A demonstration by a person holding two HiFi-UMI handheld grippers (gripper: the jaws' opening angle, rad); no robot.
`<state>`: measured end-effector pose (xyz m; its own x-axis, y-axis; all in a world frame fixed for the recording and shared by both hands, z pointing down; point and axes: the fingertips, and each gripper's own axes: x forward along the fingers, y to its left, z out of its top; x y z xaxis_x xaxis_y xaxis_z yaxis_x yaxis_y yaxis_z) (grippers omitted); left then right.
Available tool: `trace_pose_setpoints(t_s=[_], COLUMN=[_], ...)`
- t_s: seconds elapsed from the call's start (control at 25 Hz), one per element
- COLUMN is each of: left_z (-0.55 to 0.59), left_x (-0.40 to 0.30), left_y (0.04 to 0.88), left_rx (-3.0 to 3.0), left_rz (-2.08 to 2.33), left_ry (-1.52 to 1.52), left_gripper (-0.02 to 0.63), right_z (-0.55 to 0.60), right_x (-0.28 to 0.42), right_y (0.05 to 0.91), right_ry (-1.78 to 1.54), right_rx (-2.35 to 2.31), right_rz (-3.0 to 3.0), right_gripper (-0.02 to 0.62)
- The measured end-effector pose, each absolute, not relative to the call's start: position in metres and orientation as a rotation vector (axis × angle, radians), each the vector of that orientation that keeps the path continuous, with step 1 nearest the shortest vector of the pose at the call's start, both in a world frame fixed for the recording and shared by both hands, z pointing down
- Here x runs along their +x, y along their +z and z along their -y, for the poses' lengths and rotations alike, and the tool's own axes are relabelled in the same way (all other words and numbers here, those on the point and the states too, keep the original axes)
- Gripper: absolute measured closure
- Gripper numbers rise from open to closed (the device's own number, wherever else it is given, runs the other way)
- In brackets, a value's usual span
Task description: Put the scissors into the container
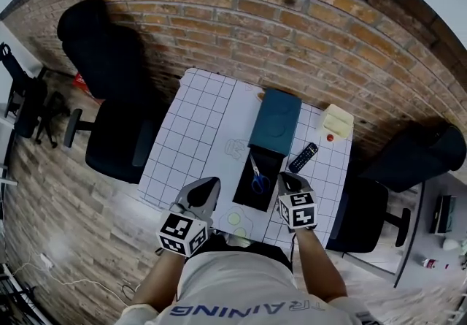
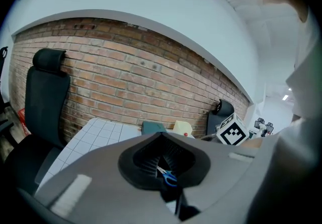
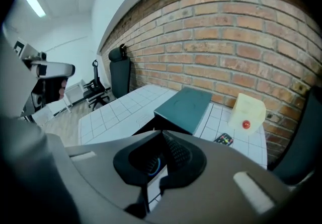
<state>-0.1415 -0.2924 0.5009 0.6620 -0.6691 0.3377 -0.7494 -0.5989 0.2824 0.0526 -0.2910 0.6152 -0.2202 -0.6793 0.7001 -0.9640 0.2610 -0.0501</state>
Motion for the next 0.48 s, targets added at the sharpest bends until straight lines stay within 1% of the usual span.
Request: trace_pose_setpoints(t_s=[0.48], left_z=[0.289], left_x=[-0.065], left_y=[0.433], left_rx=[2.654], left_rz=[1.078], left_ry=[0.147], left_gripper=[0.604], right_z=[0.282], right_x=[0.122], right_y=[0.453], right_ry=[0.399], right_rx=[1.817], right_rz=[2.279], right_gripper=[0.58])
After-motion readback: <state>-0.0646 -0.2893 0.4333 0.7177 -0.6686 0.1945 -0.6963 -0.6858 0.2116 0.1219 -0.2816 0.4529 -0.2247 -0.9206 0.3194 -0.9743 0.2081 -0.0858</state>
